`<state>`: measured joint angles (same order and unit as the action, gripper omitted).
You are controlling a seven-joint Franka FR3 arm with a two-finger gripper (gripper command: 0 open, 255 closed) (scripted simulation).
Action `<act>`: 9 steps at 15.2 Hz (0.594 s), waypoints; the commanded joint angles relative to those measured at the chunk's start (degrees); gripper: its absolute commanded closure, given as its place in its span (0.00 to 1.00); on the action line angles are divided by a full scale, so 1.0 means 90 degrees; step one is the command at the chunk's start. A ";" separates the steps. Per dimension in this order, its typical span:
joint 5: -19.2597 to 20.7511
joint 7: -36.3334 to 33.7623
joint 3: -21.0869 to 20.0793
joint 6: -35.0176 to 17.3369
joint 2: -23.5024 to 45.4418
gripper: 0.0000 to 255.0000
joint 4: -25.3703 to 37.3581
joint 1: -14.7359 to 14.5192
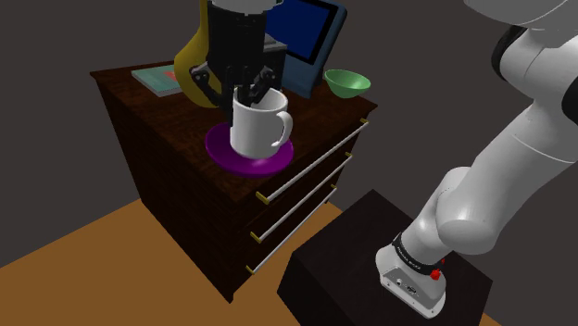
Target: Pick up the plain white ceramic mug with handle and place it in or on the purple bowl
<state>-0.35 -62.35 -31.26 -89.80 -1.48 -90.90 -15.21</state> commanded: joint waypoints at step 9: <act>0.0089 -0.0064 -0.0036 0.0471 0.0170 0.00 0.0618 -0.0031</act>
<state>0.17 -62.89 -31.56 -87.37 -0.49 -87.55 -15.47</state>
